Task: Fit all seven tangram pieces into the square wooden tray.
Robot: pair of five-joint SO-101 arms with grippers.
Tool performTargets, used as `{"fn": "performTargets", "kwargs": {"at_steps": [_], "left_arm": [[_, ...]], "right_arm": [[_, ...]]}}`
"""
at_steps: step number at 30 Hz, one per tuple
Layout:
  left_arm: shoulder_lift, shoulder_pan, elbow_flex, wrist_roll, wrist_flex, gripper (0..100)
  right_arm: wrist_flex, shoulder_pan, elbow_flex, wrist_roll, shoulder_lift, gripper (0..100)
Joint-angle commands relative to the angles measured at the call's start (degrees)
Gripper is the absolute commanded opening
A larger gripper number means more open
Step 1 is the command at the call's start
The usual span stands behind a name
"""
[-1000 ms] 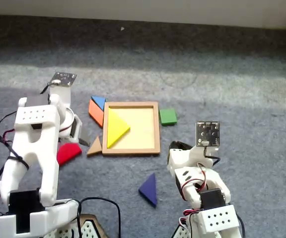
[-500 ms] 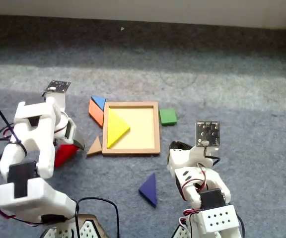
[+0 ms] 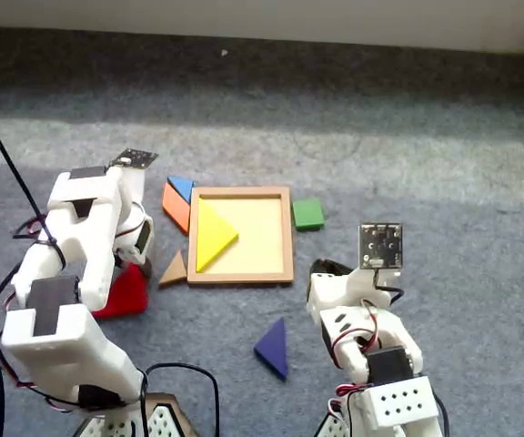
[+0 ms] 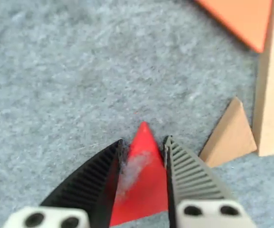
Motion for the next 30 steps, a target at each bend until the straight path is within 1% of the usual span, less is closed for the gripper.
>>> {"fn": "performTargets", "kwargs": {"at_steps": [1,5,8,12,14,16,21,25,26,30], "left_arm": [[-0.6,0.0,-1.3,-0.4,0.3,13],[-7.5,0.0,-2.6,-0.4,4.6,13],[-16.2,0.0,-0.4,-0.6,7.9,20],[-26.7,-0.3,7.5,-1.3,7.6,29],[-30.5,0.0,12.6,-3.8,6.5,29],[-32.7,0.0,16.8,-4.7,4.7,29],[-32.7,-2.6,23.7,-5.2,-2.5,30],[-26.2,-2.5,25.5,-6.4,-7.0,30],[-24.0,-2.8,24.4,-6.3,-7.1,30],[-13.7,-2.9,15.1,-6.3,-1.7,29]], "right_arm": [[-1.4,0.6,-0.1,0.5,-0.8,4.4],[-1.4,0.6,-0.1,0.5,-0.8,4.4],[-1.4,0.6,-0.1,0.5,-0.8,4.4],[-1.4,0.6,-0.1,0.5,-0.8,4.4],[-1.4,0.6,-0.1,0.5,-0.8,4.4],[-1.4,0.6,-0.1,0.5,-0.8,4.4],[-1.4,0.6,-0.1,0.5,-0.8,4.4],[-1.4,0.6,-0.1,0.5,-0.8,4.4],[-1.4,0.6,-0.1,0.5,-0.8,4.4],[-1.4,0.6,-0.1,0.5,-0.8,4.4]]}}
